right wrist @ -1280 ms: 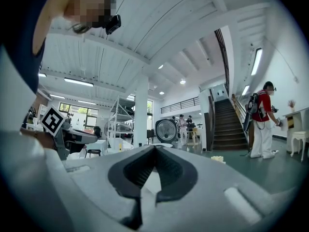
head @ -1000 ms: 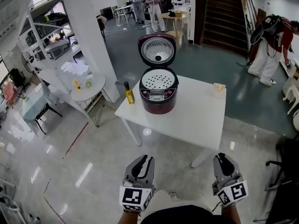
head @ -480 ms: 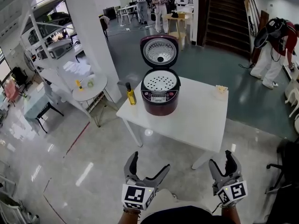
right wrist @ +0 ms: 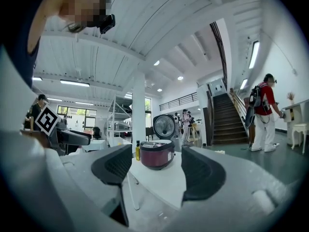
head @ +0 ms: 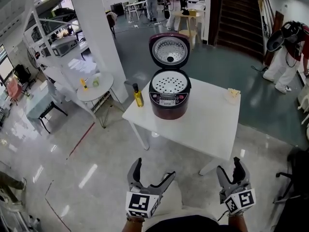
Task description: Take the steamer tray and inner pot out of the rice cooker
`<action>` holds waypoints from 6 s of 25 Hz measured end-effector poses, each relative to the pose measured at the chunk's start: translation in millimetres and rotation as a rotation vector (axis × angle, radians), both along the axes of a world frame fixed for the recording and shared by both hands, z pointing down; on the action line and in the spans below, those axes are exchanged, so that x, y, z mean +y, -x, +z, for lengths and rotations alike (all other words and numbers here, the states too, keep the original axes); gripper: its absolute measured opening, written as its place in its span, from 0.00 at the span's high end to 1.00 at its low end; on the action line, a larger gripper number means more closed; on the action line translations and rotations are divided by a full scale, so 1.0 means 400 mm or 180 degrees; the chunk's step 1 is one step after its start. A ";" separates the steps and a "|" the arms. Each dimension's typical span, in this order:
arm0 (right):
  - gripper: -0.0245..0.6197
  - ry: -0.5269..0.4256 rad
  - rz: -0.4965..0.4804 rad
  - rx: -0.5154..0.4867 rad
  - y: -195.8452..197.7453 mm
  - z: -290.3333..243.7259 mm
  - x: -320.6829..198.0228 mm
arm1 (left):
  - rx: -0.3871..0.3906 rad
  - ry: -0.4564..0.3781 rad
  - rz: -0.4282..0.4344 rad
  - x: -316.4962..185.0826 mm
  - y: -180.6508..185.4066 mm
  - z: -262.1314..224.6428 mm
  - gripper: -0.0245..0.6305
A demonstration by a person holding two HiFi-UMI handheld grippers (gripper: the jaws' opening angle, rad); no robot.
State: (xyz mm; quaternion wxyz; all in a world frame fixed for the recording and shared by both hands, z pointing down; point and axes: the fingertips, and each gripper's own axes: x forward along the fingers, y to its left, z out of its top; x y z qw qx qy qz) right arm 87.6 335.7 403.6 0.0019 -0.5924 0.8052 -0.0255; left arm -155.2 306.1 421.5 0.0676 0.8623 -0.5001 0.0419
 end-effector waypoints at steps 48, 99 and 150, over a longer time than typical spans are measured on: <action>0.49 0.0537 0.0063 0.0427 0.135 0.121 -1.371 | -0.0437 0.0351 -0.0062 -1.425 0.122 0.080 0.14; 0.87 0.1234 0.0142 0.1677 0.219 0.178 -1.696 | -0.1316 0.1109 0.0550 -1.689 0.029 0.217 0.87; 0.94 0.2700 0.1332 -0.0299 -0.766 0.645 -1.107 | -0.2335 0.1680 0.2130 -1.281 -1.030 0.624 0.91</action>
